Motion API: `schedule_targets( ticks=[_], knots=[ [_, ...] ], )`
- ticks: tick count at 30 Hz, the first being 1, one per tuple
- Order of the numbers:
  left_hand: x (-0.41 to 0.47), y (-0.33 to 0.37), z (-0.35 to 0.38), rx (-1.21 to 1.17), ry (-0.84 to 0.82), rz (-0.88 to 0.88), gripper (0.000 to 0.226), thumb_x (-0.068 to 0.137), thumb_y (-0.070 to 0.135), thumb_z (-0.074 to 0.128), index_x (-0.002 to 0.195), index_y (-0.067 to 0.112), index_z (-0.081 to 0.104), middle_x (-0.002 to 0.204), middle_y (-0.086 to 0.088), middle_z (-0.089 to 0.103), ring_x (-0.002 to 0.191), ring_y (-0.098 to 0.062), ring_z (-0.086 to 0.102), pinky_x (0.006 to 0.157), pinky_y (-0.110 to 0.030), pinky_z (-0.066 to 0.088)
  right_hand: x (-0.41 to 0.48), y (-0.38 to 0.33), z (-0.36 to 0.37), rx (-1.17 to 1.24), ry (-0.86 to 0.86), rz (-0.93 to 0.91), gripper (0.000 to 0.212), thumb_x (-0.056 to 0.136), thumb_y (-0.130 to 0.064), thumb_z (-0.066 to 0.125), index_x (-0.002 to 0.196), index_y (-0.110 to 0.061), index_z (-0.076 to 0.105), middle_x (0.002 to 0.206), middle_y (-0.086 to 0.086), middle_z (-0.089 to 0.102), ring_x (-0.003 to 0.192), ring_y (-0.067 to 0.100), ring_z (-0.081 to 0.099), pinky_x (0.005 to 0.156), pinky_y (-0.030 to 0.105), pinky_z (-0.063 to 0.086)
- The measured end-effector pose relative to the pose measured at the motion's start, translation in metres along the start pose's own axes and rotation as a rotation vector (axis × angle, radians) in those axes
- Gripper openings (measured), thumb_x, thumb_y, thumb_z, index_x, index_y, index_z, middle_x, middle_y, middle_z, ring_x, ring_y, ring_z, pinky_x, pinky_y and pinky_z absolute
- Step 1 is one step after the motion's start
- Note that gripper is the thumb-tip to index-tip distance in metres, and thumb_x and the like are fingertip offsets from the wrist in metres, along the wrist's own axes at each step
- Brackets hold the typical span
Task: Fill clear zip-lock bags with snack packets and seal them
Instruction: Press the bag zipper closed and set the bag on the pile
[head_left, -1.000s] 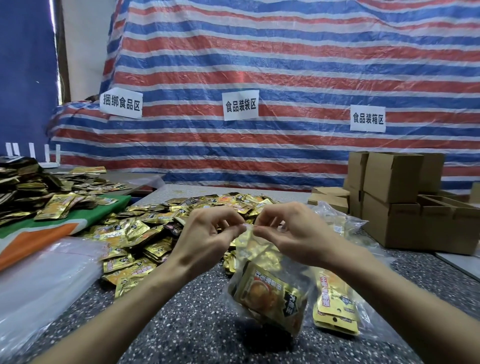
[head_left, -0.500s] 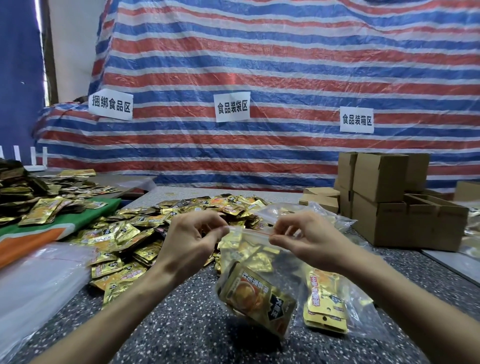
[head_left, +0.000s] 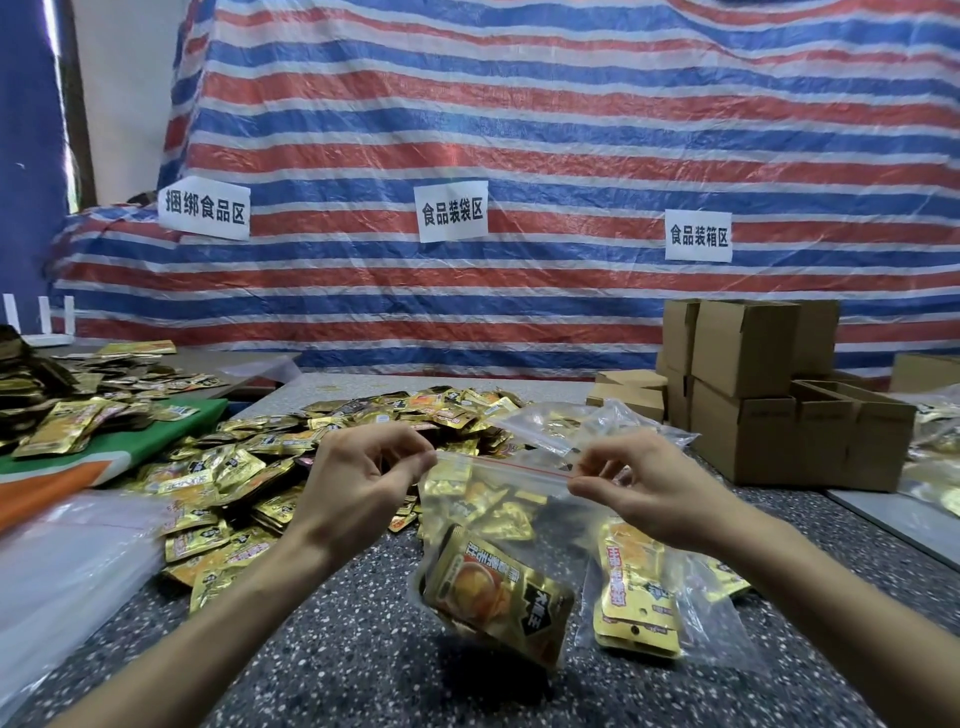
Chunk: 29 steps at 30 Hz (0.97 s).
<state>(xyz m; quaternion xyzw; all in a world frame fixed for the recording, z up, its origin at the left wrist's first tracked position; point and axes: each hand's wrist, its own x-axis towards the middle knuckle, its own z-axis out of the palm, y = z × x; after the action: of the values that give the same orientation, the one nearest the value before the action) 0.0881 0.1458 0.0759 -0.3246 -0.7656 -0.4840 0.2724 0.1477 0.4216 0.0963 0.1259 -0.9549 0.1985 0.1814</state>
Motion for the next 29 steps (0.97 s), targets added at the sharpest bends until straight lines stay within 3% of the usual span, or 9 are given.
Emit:
schedule_targets(
  ticks=[8,16,22,26,29],
  knots=[
    [0.0,0.0,0.0,0.005,-0.011,0.008,0.013,0.084,-0.001,0.072,0.075,0.008,0.075,0.07,-0.001,0.07,0.065,-0.007,0.057,0.055,-0.013,0.04,-0.009,0.008,-0.004,0.022,0.035,-0.001,0.013,0.094,-0.029,0.067,0.081,-0.029,0.067,0.08,-0.01,0.065,0.076,0.003,0.059,0.074,0.024,0.049],
    [-0.002,-0.004,-0.001,-0.008,-0.017,-0.015,0.015,0.084,0.001,0.073,0.075,0.012,0.075,0.07,0.002,0.07,0.066,-0.012,0.059,0.054,-0.015,0.042,-0.02,0.021,-0.003,0.019,0.039,0.033,0.011,0.093,-0.033,0.066,0.084,-0.028,0.07,0.081,-0.012,0.066,0.078,0.002,0.06,0.076,0.03,0.053],
    [0.001,-0.006,0.004,0.013,-0.019,-0.033,0.012,0.088,0.004,0.069,0.08,0.012,0.074,0.074,0.001,0.069,0.062,-0.01,0.057,0.053,-0.02,0.043,-0.025,0.026,-0.001,0.152,0.096,0.068,0.015,0.088,-0.034,0.071,0.078,-0.023,0.072,0.075,-0.003,0.07,0.073,0.007,0.065,0.069,0.03,0.056],
    [-0.002,-0.008,0.013,-0.112,0.032,-0.101,0.015,0.091,0.006,0.065,0.08,0.014,0.071,0.073,-0.002,0.069,0.06,-0.015,0.063,0.048,-0.022,0.046,-0.03,0.028,0.019,0.483,0.07,0.206,0.033,0.076,-0.046,0.073,0.083,-0.014,0.071,0.08,0.001,0.073,0.074,0.014,0.068,0.072,0.032,0.057],
    [-0.002,-0.002,0.024,-0.256,0.061,-0.142,0.016,0.093,0.003,0.062,0.081,0.01,0.068,0.073,-0.008,0.067,0.049,-0.02,0.063,0.037,-0.024,0.046,-0.039,0.026,0.046,0.637,-0.096,0.28,0.065,0.063,-0.059,0.081,0.114,-0.025,0.06,0.103,-0.005,0.073,0.09,0.006,0.07,0.077,0.026,0.059]
  ],
)
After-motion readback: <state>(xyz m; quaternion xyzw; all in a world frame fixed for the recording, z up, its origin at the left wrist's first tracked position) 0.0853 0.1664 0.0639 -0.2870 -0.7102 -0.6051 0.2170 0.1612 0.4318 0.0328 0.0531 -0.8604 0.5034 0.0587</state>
